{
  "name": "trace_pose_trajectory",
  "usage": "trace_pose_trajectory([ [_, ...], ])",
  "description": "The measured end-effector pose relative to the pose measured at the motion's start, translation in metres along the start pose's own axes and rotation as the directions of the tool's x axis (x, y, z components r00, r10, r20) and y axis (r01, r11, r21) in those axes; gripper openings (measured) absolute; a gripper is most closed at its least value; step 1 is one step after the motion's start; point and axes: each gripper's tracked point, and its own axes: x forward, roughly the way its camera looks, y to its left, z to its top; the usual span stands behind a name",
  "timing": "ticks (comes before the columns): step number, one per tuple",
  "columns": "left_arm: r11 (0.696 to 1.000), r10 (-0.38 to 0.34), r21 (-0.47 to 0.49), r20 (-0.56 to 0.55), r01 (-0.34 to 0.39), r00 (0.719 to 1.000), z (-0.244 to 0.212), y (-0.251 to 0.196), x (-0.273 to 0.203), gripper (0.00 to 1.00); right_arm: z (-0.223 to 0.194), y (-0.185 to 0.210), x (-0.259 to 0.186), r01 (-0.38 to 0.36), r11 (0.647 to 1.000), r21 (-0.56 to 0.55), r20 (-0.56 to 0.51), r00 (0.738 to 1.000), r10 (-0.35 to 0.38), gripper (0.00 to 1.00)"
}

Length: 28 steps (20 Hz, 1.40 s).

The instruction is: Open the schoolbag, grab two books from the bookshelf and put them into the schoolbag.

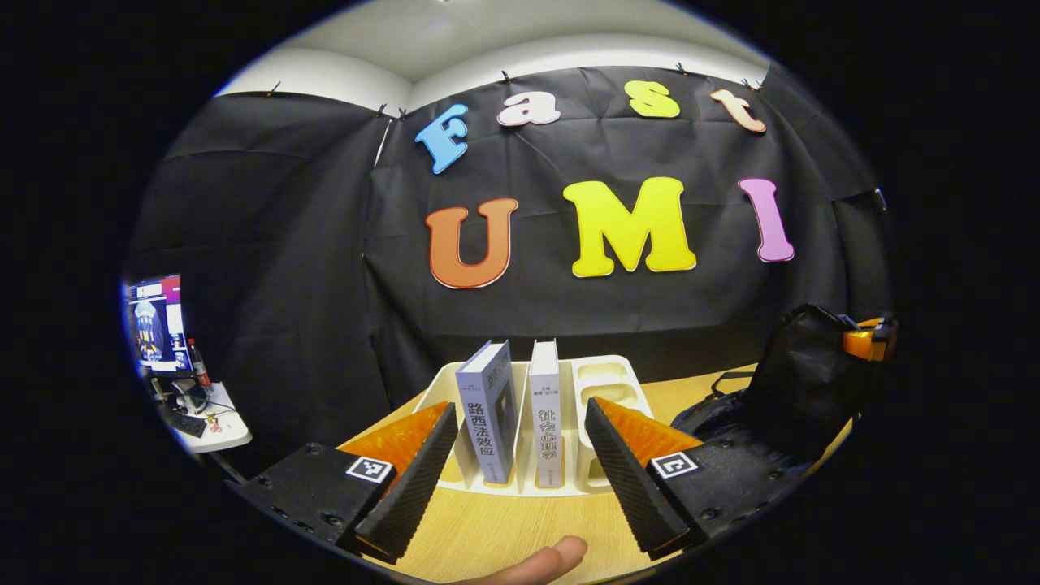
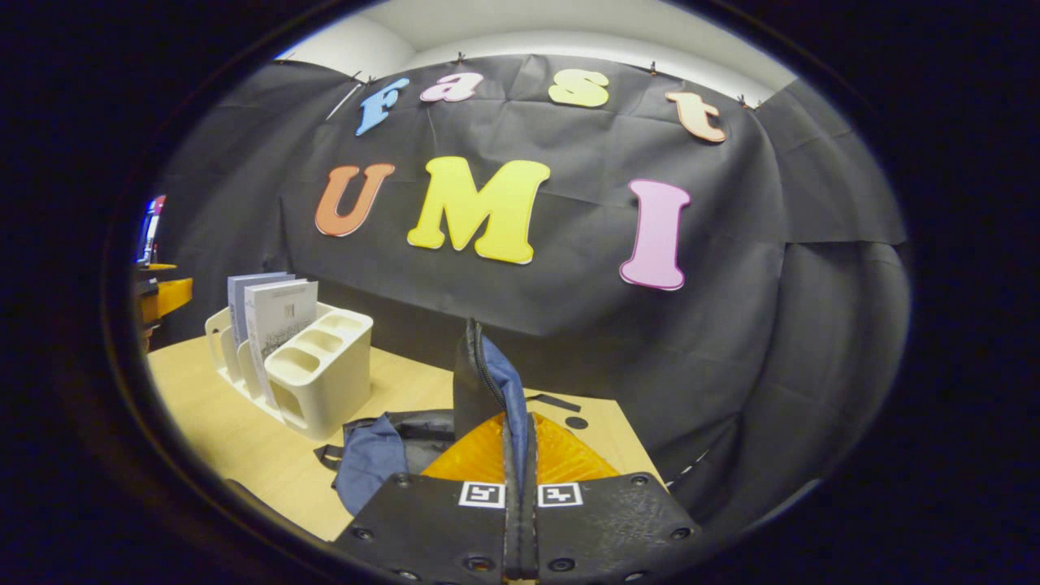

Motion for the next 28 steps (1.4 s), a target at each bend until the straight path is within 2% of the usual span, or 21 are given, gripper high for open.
trace_pose_trajectory([
  [8,0.999,-0.041,0.019,-0.102,0.043,0.994,0.026,-0.016,0.077,0.99,0.005,-0.013,0.008,-0.036,0.999,-0.018,0.007,0.999,0.036,0.0],
  [13,0.994,-0.103,-0.006,-0.224,0.105,0.969,0.03,-0.03,0.128,0.99,0.007,-0.026,0.014,-0.043,0.999,0.019,0.01,0.999,0.042,0.0],
  [21,0.991,-0.131,-0.044,-0.487,0.126,0.864,-0.009,-0.034,0.2,0.98,-0.002,-0.048,0.016,-0.033,0.995,0.097,0.011,0.999,0.032,0.0],
  [24,0.991,-0.129,-0.043,-0.589,0.128,0.798,-0.03,-0.033,0.213,0.97,-0.005,-0.051,0.014,-0.034,0.995,0.096,0.021,0.999,0.032,0.0],
  [28,0.988,-0.156,-0.11,-0.684,0.11,0.713,-0.048,-0.029,0.222,0.89,-0.006,-0.046,0.012,-0.043,0.996,0.081,0.035,0.999,0.041,0.0],
])
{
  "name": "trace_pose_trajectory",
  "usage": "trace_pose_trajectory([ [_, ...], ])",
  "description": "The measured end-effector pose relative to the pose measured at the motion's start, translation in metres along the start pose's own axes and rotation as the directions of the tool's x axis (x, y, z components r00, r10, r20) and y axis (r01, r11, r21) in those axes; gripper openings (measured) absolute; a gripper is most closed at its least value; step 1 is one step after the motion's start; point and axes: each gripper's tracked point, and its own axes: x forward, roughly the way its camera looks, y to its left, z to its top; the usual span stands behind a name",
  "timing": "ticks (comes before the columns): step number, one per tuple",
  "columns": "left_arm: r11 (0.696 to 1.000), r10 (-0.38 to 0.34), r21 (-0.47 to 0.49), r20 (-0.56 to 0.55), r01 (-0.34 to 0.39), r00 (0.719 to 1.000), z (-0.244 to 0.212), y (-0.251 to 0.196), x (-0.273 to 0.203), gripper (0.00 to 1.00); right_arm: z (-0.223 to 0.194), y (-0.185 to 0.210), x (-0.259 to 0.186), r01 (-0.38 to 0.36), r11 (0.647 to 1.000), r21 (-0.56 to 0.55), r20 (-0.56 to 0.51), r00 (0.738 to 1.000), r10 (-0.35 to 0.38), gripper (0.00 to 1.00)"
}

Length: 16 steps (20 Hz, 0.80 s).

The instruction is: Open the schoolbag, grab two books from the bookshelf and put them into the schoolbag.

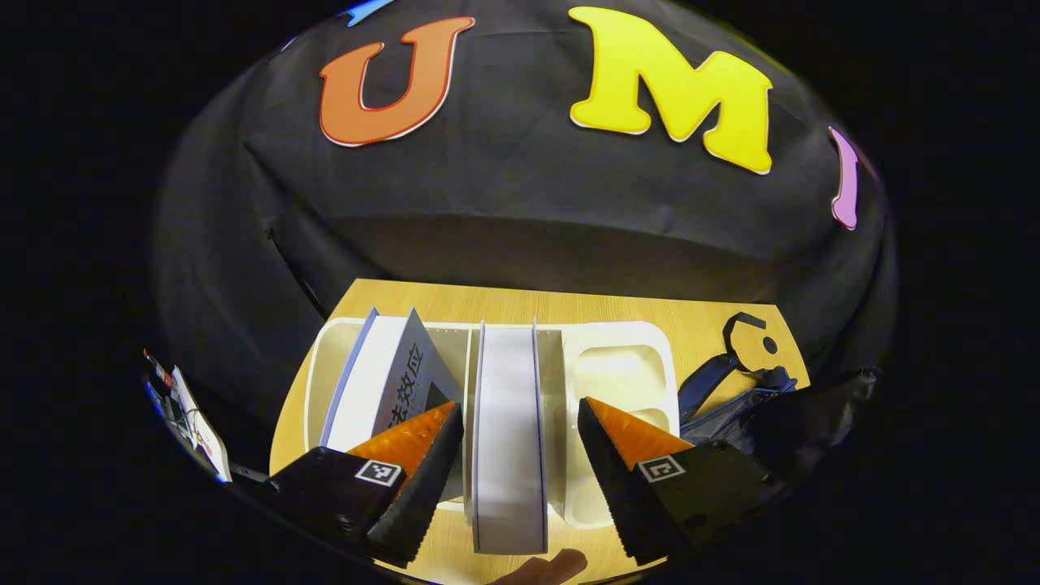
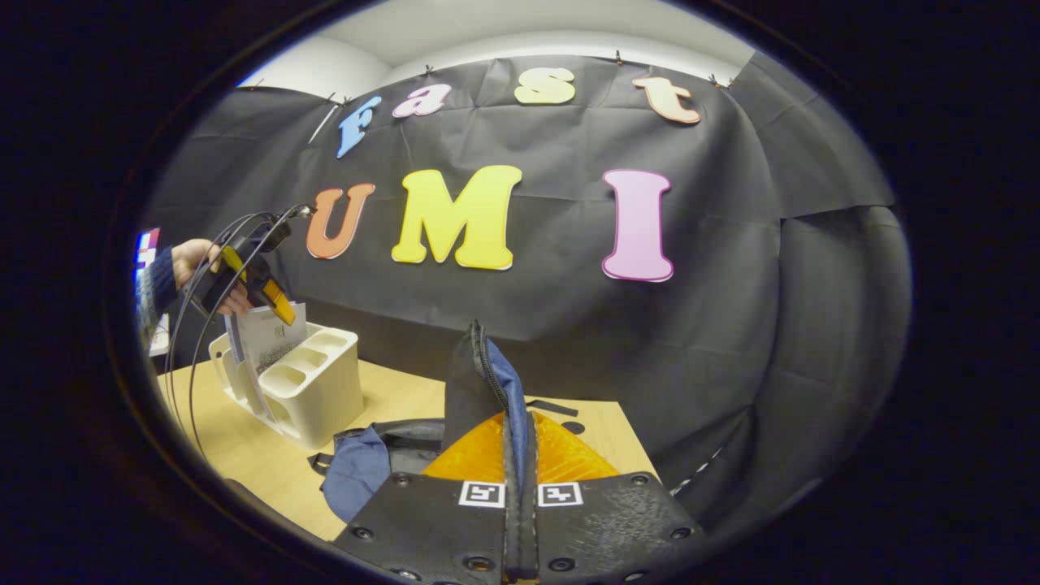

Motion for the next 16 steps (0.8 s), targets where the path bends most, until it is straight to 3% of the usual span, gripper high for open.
trace_pose_trajectory([
  [3,0.998,-0.045,0.046,-0.097,0.049,0.994,-0.012,-0.007,0.009,0.82,0.001,0.0,-0.001,-0.004,1.0,0.001,0.004,1.0,0.004,0.0],
  [6,0.995,0.041,0.096,-0.159,-0.026,0.986,-0.016,0.01,0.016,0.7,-0.003,-0.002,-0.002,-0.005,1.0,0.011,0.008,1.0,0.005,0.0],
  [7,0.995,0.053,0.098,-0.175,-0.036,0.983,-0.018,0.012,0.019,0.69,-0.005,-0.003,-0.002,-0.002,1.0,0.016,0.007,1.0,0.002,0.0],
  [10,0.996,0.05,0.086,-0.209,-0.032,0.977,-0.027,0.009,0.02,0.5,-0.01,-0.006,-0.001,0.003,0.999,0.039,0.002,1.0,-0.003,0.0],
  [16,0.989,0.086,0.13,-0.155,-0.066,0.984,-0.032,0.005,0.0,0.47,-0.017,-0.008,0.0,0.013,1.0,0.02,0.0,1.0,-0.013,0.0],
])
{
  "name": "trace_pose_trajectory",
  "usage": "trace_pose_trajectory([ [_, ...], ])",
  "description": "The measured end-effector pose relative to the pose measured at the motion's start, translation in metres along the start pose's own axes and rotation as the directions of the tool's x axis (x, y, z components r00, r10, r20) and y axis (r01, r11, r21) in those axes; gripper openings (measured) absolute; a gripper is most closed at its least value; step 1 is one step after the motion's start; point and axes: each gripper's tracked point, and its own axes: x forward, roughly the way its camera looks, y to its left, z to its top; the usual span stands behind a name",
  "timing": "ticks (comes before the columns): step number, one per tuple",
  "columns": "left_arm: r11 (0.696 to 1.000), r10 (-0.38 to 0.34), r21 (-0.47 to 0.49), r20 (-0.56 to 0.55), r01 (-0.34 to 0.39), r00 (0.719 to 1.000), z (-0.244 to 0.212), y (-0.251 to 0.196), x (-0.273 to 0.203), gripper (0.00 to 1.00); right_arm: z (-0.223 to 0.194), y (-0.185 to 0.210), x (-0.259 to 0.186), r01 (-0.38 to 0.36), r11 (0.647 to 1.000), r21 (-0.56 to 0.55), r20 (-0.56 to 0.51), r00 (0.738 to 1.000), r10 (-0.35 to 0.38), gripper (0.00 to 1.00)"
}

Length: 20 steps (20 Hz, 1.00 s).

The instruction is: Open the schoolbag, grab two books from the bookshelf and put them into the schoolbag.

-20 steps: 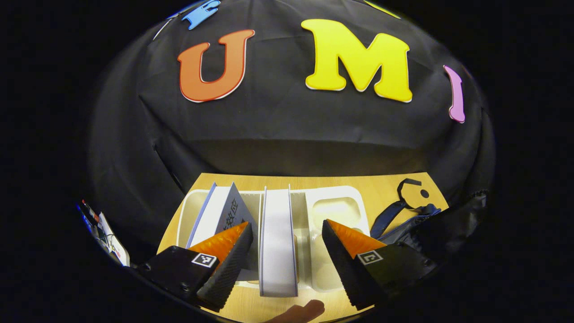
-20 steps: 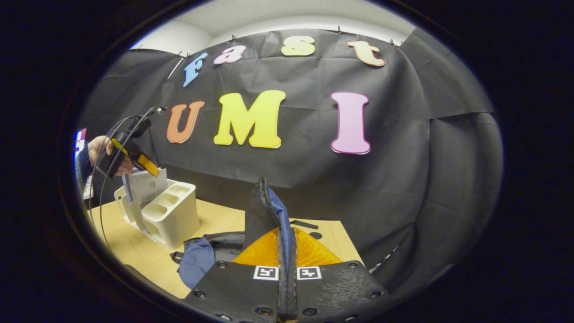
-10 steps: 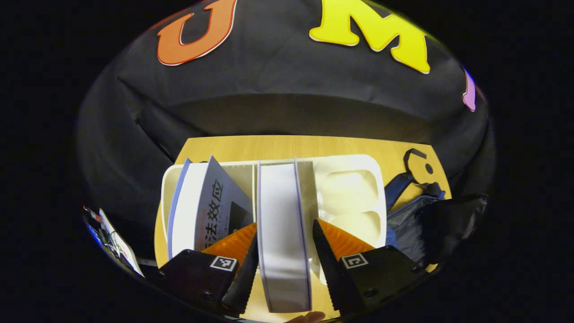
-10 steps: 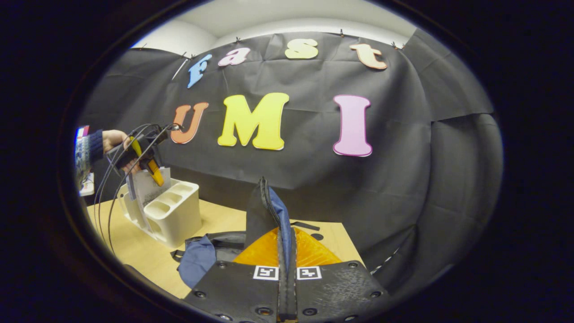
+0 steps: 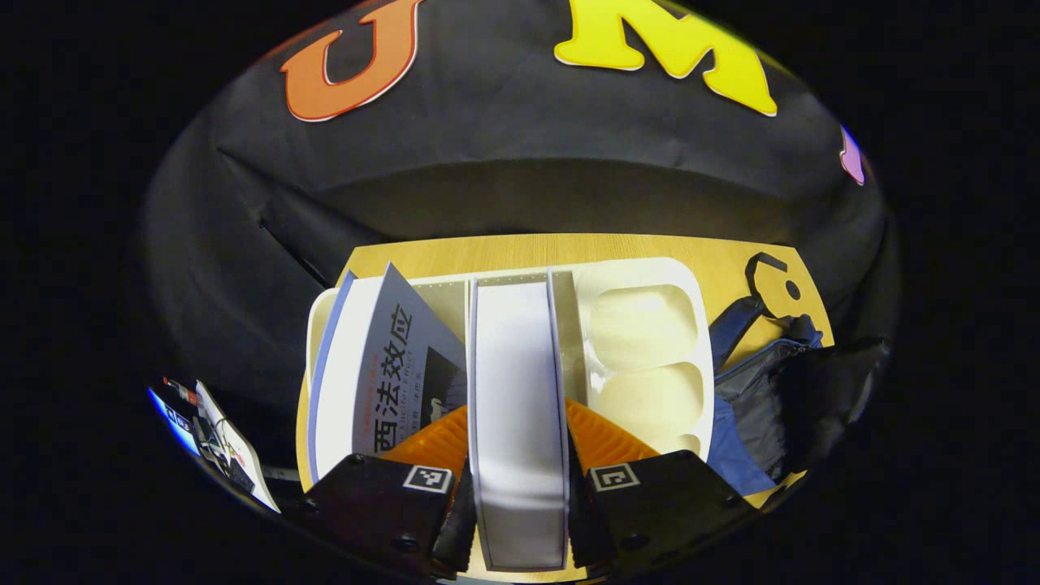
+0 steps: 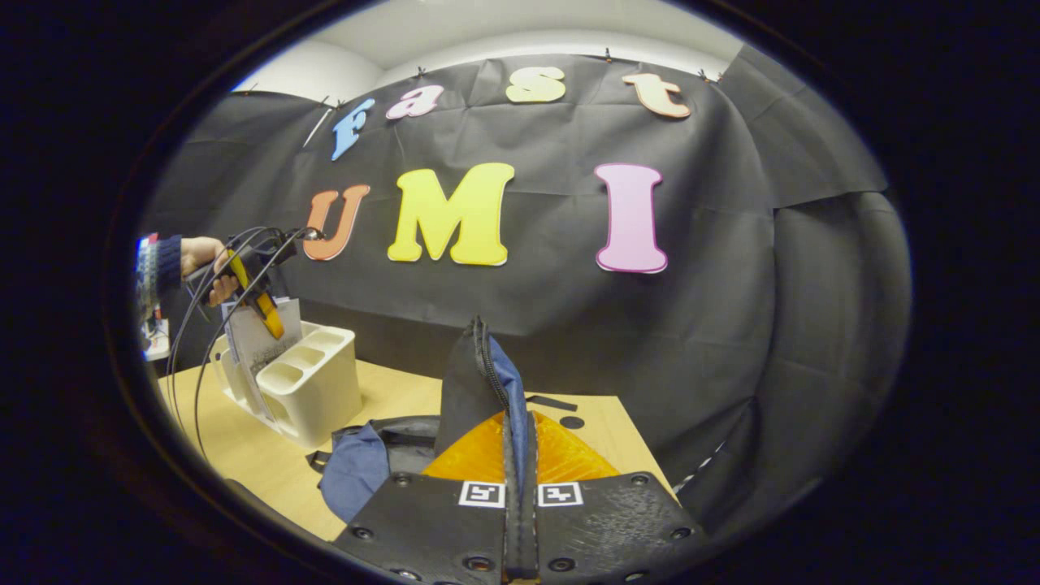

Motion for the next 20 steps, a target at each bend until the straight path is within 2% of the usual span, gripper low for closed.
trace_pose_trajectory([
  [3,0.999,0.034,0.028,0.033,-0.035,0.999,-0.009,-0.002,-0.024,0.47,-0.002,0.001,0.003,0.01,1.0,-0.008,-0.002,1.0,-0.01,0.0],
  [6,1.0,0.004,0.026,0.058,-0.006,0.998,-0.024,-0.007,-0.047,0.47,-0.006,0.005,0.005,-0.003,1.0,0.004,-0.012,1.0,0.003,0.0],
  [8,0.999,0.028,0.03,0.061,-0.03,0.998,-0.036,0.002,-0.061,0.47,-0.006,0.006,0.007,-0.007,1.0,0.011,-0.007,1.0,0.007,0.0],
  [11,0.999,0.03,-0.028,0.098,-0.027,0.995,-0.047,0.01,-0.081,0.47,-0.006,0.01,0.014,-0.018,0.999,0.03,-0.004,1.0,0.018,0.0],
  [14,0.997,0.0,-0.08,0.127,0.011,0.992,-0.066,0.015,-0.097,0.46,-0.012,0.014,0.021,-0.017,0.999,0.03,-0.027,0.999,0.018,0.0],
  [16,0.988,-0.042,-0.141,0.146,0.063,0.988,-0.079,0.013,-0.105,0.46,-0.011,0.017,0.022,-0.018,1.0,0.017,-0.03,0.999,0.018,0.0],
  [20,0.937,-0.16,-0.281,0.175,0.205,0.971,-0.111,-0.001,-0.125,0.47,-0.007,0.023,0.022,-0.023,1.0,0.01,-0.029,0.999,0.023,0.0],
])
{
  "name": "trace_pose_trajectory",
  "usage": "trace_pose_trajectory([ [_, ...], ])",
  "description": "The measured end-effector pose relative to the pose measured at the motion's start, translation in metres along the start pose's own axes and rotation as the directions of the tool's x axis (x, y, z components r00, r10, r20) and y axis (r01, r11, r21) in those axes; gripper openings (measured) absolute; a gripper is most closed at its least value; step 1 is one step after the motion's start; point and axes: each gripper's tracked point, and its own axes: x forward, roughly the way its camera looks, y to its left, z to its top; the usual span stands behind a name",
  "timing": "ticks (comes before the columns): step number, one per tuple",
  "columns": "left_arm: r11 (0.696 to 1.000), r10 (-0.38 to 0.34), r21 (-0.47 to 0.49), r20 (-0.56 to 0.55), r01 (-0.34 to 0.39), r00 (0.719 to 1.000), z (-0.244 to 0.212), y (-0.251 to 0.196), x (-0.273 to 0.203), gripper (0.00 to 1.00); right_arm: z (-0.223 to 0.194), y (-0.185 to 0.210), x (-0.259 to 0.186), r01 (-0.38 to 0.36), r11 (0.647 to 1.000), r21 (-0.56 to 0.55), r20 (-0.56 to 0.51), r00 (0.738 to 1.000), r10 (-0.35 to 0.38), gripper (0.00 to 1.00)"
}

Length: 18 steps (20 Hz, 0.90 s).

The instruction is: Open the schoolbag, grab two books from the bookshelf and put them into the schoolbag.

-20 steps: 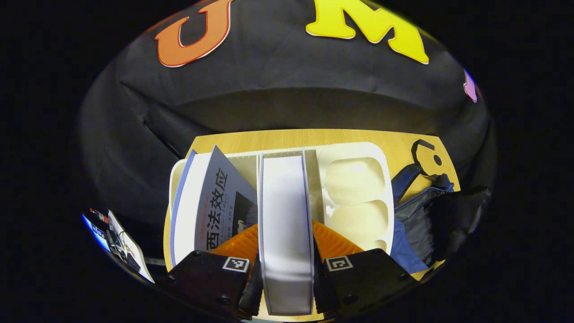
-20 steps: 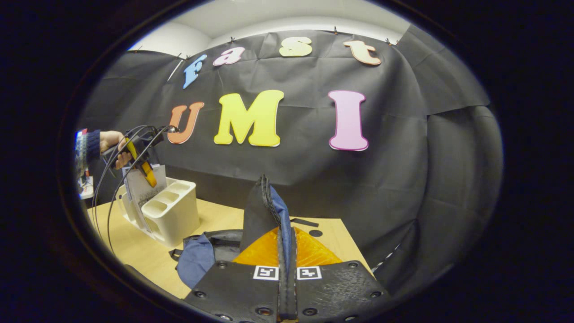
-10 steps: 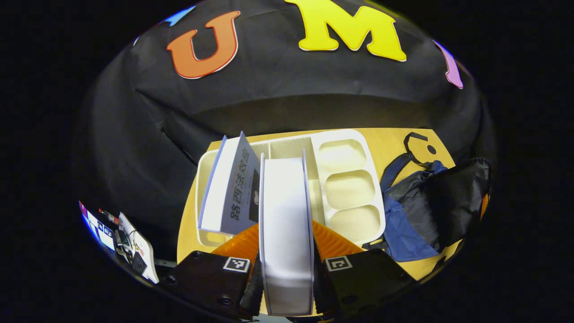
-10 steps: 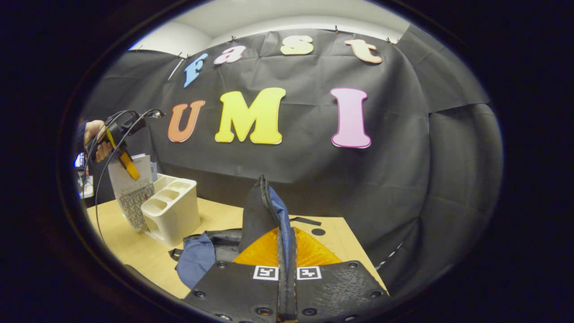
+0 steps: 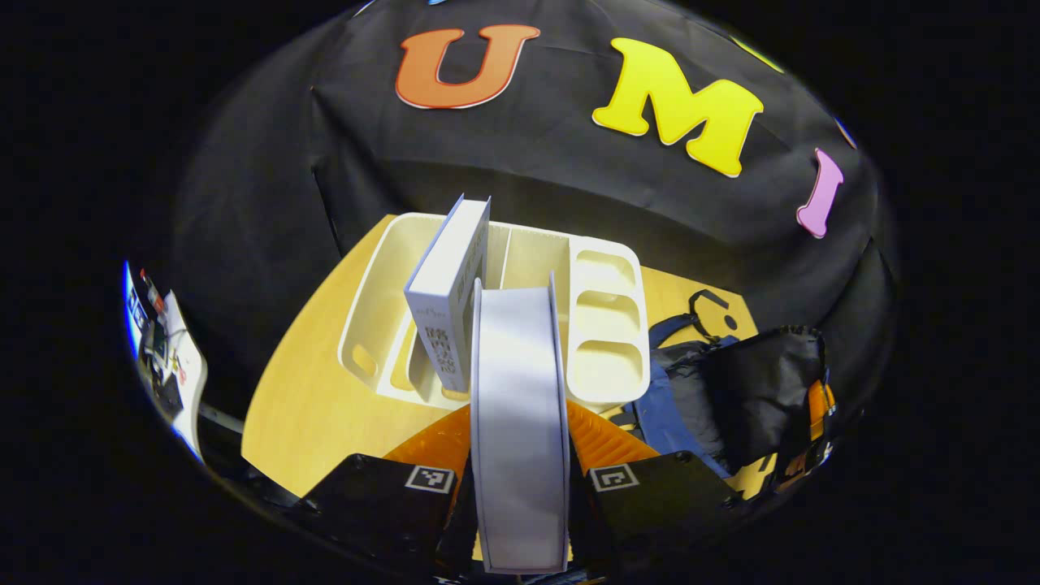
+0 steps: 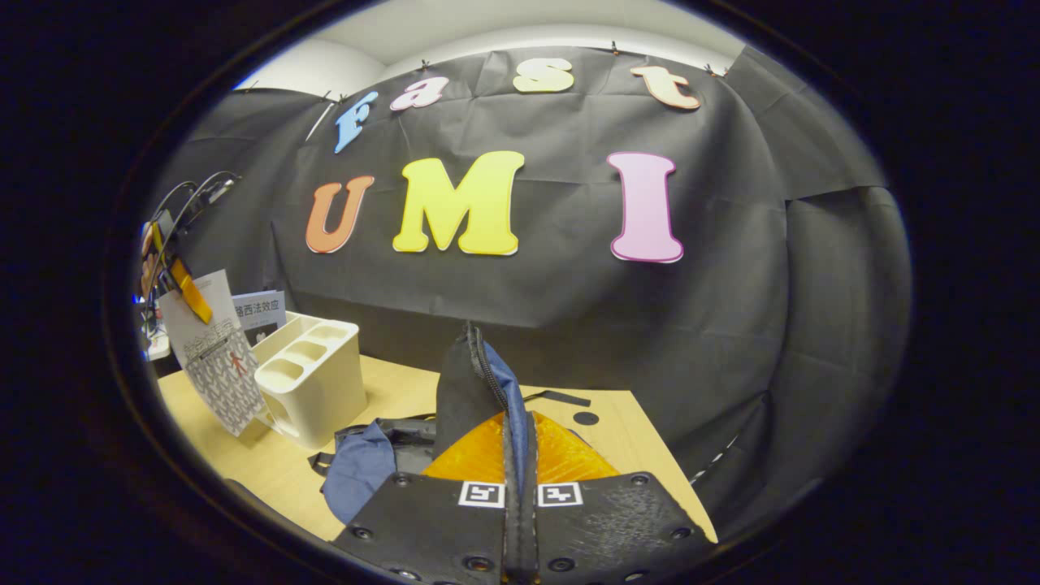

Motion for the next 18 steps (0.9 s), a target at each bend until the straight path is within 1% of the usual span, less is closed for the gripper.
trace_pose_trajectory([
  [2,0.999,-0.028,-0.045,0.02,0.029,0.999,-0.015,0.003,-0.008,0.46,0.003,0.004,0.0,0.002,1.0,0.0,0.001,1.0,-0.002,0.0],
  [4,0.993,-0.072,-0.096,0.032,0.075,0.997,-0.028,0.003,-0.018,0.46,0.006,0.009,-0.001,-0.004,1.0,0.0,0.003,1.0,0.004,0.0],
  [6,0.981,-0.114,-0.154,0.052,0.12,0.992,-0.04,0.004,-0.026,0.45,0.008,0.014,-0.001,-0.007,1.0,0.0,0.005,1.0,0.007,0.0],
  [9,0.958,-0.161,-0.229,0.073,0.174,0.984,-0.052,0.001,-0.03,0.46,0.009,0.017,-0.001,-0.006,1.0,-0.001,0.004,1.0,0.006,0.0],
  [12,0.924,-0.263,-0.271,0.056,0.268,0.963,-0.067,-0.018,-0.034,0.46,0.011,0.021,-0.002,-0.008,1.0,-0.012,0.007,1.0,0.008,0.0],
  [15,0.909,-0.308,-0.279,0.051,0.31,0.95,-0.073,-0.037,-0.025,0.46,0.014,0.022,-0.003,0.001,0.999,-0.04,0.011,1.0,-0.001,0.0],
  [18,0.875,-0.39,-0.288,0.056,0.389,0.919,-0.072,-0.075,-0.017,0.46,0.017,0.022,-0.006,0.004,0.999,-0.053,0.017,1.0,-0.003,0.0],
])
